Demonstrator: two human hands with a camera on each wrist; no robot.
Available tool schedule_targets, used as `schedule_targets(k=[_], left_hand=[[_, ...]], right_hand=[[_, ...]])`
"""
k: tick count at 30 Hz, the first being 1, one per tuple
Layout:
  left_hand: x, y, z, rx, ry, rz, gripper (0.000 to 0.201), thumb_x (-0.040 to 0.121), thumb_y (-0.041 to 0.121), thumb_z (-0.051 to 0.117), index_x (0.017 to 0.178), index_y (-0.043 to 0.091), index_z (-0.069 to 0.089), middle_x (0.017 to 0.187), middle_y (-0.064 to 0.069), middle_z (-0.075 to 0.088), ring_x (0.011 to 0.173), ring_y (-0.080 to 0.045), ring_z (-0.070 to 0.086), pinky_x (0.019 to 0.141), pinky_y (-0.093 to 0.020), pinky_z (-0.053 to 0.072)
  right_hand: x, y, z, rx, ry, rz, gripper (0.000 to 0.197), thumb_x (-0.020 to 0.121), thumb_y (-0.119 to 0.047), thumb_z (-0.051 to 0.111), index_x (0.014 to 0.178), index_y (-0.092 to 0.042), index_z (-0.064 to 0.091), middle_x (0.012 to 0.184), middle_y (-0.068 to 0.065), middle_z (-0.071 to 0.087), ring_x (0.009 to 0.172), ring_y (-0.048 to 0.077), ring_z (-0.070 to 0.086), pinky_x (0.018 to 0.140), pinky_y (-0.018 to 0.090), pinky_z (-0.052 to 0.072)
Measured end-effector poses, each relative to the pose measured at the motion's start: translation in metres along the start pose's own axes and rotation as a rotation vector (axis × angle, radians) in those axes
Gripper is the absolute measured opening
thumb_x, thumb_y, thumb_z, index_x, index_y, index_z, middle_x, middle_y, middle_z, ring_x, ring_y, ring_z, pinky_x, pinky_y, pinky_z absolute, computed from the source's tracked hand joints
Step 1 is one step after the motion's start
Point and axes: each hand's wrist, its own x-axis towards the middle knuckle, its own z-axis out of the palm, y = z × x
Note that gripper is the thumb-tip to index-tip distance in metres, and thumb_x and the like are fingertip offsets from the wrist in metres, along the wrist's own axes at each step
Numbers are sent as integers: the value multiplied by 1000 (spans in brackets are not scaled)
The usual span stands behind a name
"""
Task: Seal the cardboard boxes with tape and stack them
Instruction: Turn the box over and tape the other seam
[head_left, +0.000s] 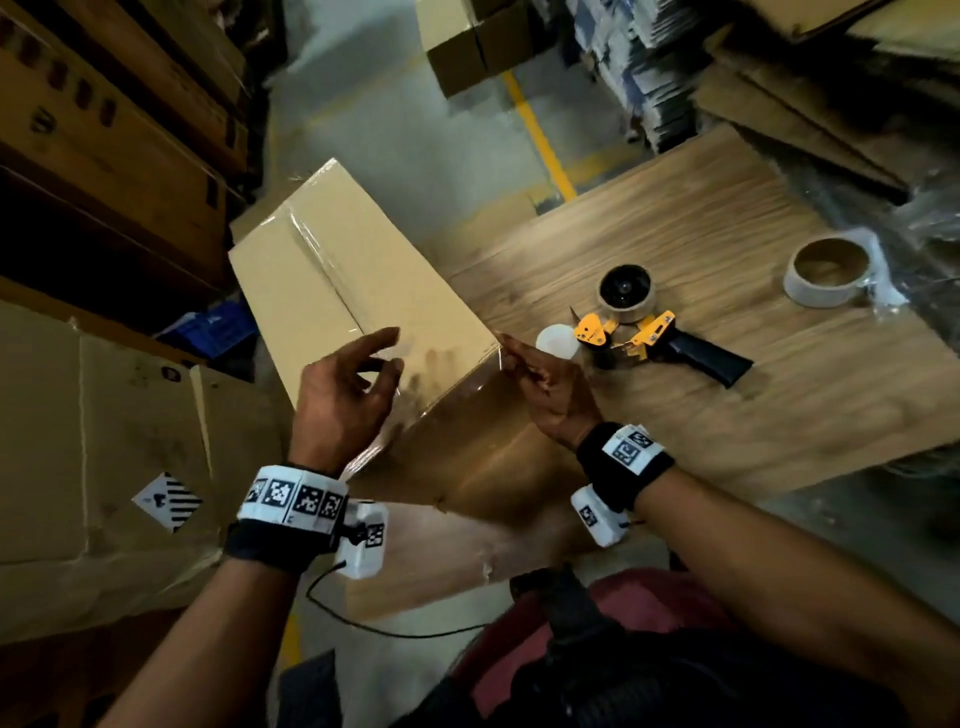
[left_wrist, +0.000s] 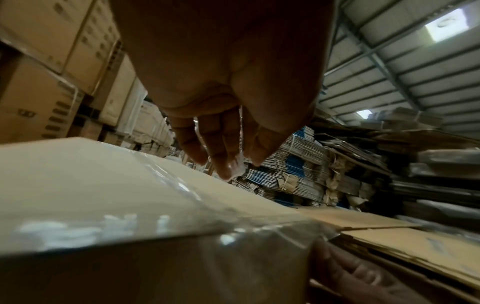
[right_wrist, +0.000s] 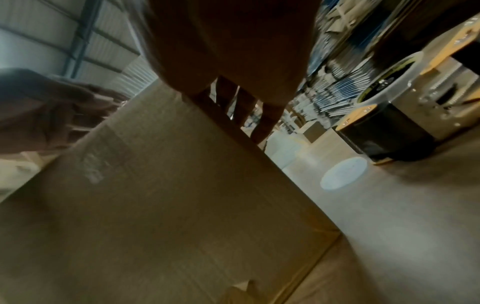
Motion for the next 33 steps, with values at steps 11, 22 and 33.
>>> schedule_targets(k=[11, 22, 33], left_hand=[[-35, -103, -25, -111, -94, 156, 45, 95, 36, 75, 138, 24, 67, 158, 8, 48, 140, 11, 42, 113, -10, 37], [-39, -109, -10, -344, 29, 103, 41, 102, 37, 66, 140, 21, 65, 139, -1, 67, 125, 6, 60, 108, -27, 52], [-37, -120, -18, -426, 145, 56, 36, 100, 23, 70, 135, 18, 69, 123, 2, 74, 117, -10, 69, 100, -25, 56]], right_hand=[[-23, 6, 38, -175, 197, 218, 49, 93, -53, 52, 134, -32, 68, 120, -8, 74, 102, 1, 67, 94, 38, 59], [15, -30, 34, -34, 214, 177, 32, 87, -42, 80, 114, -24, 79, 113, 0, 77, 107, 7, 72, 96, 42, 60], [2, -4, 4, -370, -68, 217, 76, 67, -46, 89, 137, -25, 66, 120, 2, 76, 103, 14, 74, 91, 44, 61]])
